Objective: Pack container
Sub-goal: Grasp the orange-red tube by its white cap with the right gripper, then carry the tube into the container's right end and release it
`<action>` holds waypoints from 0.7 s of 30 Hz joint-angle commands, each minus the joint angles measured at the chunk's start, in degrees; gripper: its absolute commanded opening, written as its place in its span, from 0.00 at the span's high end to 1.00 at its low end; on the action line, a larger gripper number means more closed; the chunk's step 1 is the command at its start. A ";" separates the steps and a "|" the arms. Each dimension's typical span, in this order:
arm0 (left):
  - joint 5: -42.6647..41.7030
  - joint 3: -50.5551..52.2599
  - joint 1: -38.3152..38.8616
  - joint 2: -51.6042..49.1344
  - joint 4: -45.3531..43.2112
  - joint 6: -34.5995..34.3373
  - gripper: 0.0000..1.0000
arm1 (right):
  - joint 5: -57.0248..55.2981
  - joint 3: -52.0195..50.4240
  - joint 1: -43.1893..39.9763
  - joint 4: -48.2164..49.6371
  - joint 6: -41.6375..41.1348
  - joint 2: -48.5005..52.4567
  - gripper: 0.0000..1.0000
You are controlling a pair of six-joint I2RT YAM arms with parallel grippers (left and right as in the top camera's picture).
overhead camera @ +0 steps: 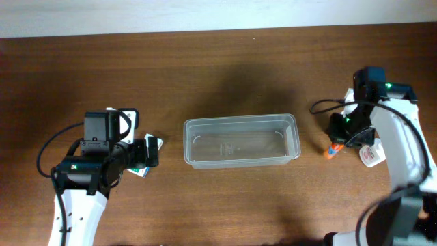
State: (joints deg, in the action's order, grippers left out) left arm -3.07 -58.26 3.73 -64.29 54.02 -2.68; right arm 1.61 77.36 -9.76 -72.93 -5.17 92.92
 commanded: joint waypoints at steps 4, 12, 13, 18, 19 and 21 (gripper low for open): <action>-0.79 -1.14 -0.15 -0.09 0.11 -0.37 0.01 | 1.27 10.21 9.68 -1.18 1.51 -14.40 0.93; -0.79 -1.14 -0.15 -0.11 0.09 -0.37 0.00 | 1.42 8.98 19.89 -0.61 -0.28 -12.70 0.93; -0.79 -1.14 -0.15 -0.09 0.11 -0.37 0.01 | 1.40 8.66 20.59 -0.39 -0.68 -11.61 0.93; -0.79 -1.14 -0.15 -0.11 0.11 -0.37 0.01 | 1.40 7.04 22.56 2.36 -1.31 -5.27 0.93; -0.79 -1.14 -0.15 -0.09 0.11 -0.37 0.01 | 1.42 7.04 22.73 2.91 -1.33 -3.41 0.93; -0.79 -1.14 -0.15 -0.11 0.11 -0.37 0.01 | 1.40 7.04 22.84 3.74 -1.33 -0.55 0.93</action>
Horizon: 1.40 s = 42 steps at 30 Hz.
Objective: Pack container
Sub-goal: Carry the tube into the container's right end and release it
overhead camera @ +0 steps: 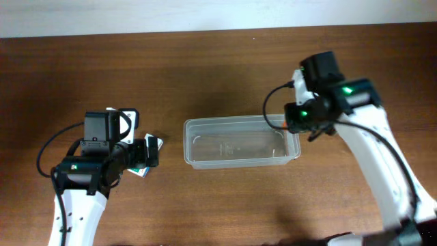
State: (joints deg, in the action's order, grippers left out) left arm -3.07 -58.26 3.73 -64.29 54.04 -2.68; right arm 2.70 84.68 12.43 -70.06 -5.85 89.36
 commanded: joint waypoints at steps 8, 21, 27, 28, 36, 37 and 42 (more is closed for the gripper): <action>-0.61 -1.14 -0.15 -0.11 0.07 -0.35 0.00 | 0.26 -0.28 0.66 3.50 -0.66 13.25 0.93; -0.63 -1.14 -0.15 -0.11 0.09 -0.37 0.01 | 0.04 -0.07 0.66 2.84 -0.39 14.10 0.72; -0.61 -1.14 -0.15 -0.09 0.09 -0.37 0.01 | -2.40 5.07 0.59 0.79 -0.46 7.32 0.55; -0.61 -1.14 -0.15 -0.11 0.11 -0.37 0.01 | -3.56 6.34 0.31 0.35 -0.70 5.86 0.50; -0.63 -1.14 -0.15 -0.11 0.07 -0.37 0.00 | -6.03 9.33 -11.47 -1.14 -2.84 0.00 0.26; -0.61 -1.14 -0.15 -0.11 0.07 -0.37 0.00 | -5.79 9.09 -13.49 -1.36 -2.82 0.44 0.25; -0.63 -1.14 -0.15 -0.11 0.07 -0.37 0.01 | -4.37 7.87 -21.20 -2.99 -1.55 5.20 0.25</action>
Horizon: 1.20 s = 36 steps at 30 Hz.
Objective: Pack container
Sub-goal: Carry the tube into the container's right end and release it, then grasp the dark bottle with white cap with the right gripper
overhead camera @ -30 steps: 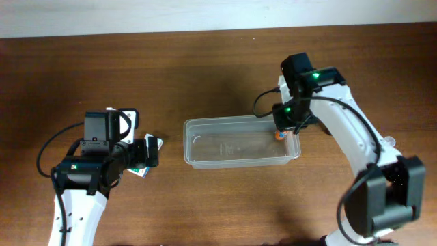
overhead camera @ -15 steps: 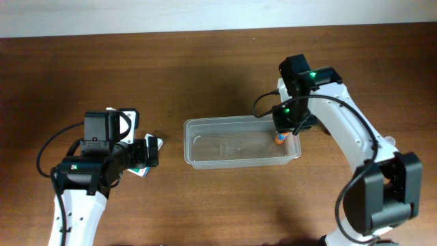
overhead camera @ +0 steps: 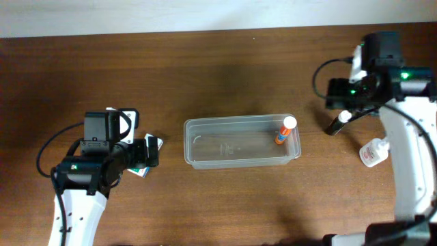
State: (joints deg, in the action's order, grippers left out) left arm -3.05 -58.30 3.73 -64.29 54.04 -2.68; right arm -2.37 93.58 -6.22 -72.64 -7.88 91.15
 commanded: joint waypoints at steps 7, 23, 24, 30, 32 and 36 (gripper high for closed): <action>-0.66 -1.09 -0.15 -0.11 0.15 -0.37 0.00 | 0.81 -1.05 -6.40 0.31 -0.13 11.08 0.24; -0.66 -1.09 -0.15 -0.11 0.48 -0.37 0.01 | 0.83 -1.05 -8.37 4.59 1.86 21.73 0.30; -0.66 -1.09 -0.15 -0.11 0.48 -0.37 0.01 | 0.83 -1.05 -8.37 4.55 1.86 21.84 0.33; -0.66 -1.09 -0.15 -0.11 0.50 -0.37 0.01 | 0.85 -1.05 -8.37 4.37 1.86 22.05 0.63; -0.66 -1.09 -0.15 -0.11 0.50 -0.37 0.01 | 0.85 -1.05 -8.37 4.11 1.86 22.05 0.68; -0.66 -1.09 -0.15 -0.11 0.50 -0.37 0.01 | 1.86 -1.05 -8.37 3.85 1.88 22.03 0.74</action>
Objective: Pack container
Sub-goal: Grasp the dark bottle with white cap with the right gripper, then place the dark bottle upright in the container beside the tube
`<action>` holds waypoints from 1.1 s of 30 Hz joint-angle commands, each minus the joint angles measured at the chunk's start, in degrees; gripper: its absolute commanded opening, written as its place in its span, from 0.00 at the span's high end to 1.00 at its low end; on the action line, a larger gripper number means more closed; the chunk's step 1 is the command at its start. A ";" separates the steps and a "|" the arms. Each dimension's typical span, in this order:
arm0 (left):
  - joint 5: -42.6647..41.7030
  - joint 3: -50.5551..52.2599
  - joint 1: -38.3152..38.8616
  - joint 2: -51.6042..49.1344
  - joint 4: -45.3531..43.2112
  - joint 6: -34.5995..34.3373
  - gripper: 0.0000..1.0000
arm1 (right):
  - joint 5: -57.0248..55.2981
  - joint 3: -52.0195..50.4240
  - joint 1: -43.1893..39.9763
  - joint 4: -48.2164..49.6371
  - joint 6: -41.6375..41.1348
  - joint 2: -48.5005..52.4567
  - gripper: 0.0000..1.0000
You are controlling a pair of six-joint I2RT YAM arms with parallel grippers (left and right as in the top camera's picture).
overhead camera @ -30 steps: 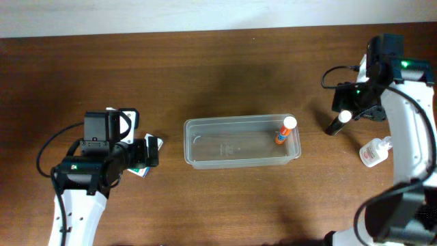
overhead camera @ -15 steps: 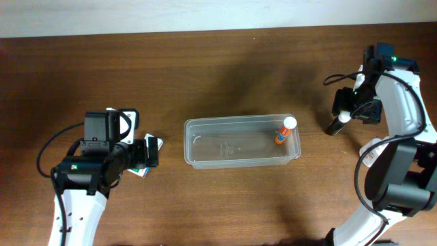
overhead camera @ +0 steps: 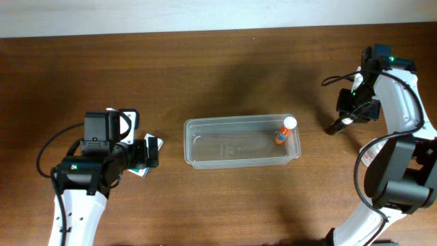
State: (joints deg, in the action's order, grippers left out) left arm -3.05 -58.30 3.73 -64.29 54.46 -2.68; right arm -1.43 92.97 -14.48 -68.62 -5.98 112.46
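A clear plastic container (overhead camera: 241, 142) lies in the middle of the table. An orange glue stick with a white cap (overhead camera: 285, 130) leans inside its right end. My right gripper (overhead camera: 338, 125) hangs to the right of the container, apart from it, tilted down-left, with nothing between its fingers. My left gripper (overhead camera: 151, 152) rests at the left over a small white and green packet (overhead camera: 142, 169). Whether its fingers grip the packet is hidden by the gripper body.
A white bottle (overhead camera: 363, 158) lies at the right, mostly hidden behind the right arm. Cables loop from both arms over the brown wooden table (overhead camera: 218, 75). A pale wall runs along the far edge.
The right arm has swung its wrist further right and back, its gripper staying right of the container. It now covers most of the white bottle. Glue stick, container and left arm are unchanged.
My right gripper was down at the orange glue stick beside the white bottle. Then it was over the container's right end. Later the glue stick lay in the container and the gripper was back to the right, as now. The left arm never moved.
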 commanded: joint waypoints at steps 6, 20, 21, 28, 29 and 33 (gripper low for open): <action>-0.66 -1.09 -0.15 -0.11 0.09 -0.37 0.01 | 1.86 -0.37 -0.04 -1.46 0.20 -1.73 0.81; -0.63 -1.09 -0.15 -0.11 0.04 -0.37 0.00 | 3.89 -0.02 12.09 -15.45 1.01 -29.03 0.82; -0.63 -1.09 -0.15 -0.11 0.04 -0.37 0.01 | 4.04 -0.04 14.19 -16.13 0.83 -30.80 0.82; -0.66 -1.09 -0.15 -0.11 0.11 -0.37 0.01 | 4.00 -0.26 25.46 -17.44 -4.13 -34.36 0.82; -0.66 -1.09 -0.15 -0.11 0.11 -0.37 0.01 | 3.93 -0.85 27.54 -16.81 -4.24 -33.99 0.82; -0.66 -1.09 -0.15 -0.11 0.11 -0.37 0.01 | 3.32 -5.53 30.88 -13.31 -5.29 -32.41 0.82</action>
State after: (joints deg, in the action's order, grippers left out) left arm -3.05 -58.30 3.73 -64.29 54.48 -2.68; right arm 2.48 91.26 14.06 -83.99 -9.43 78.50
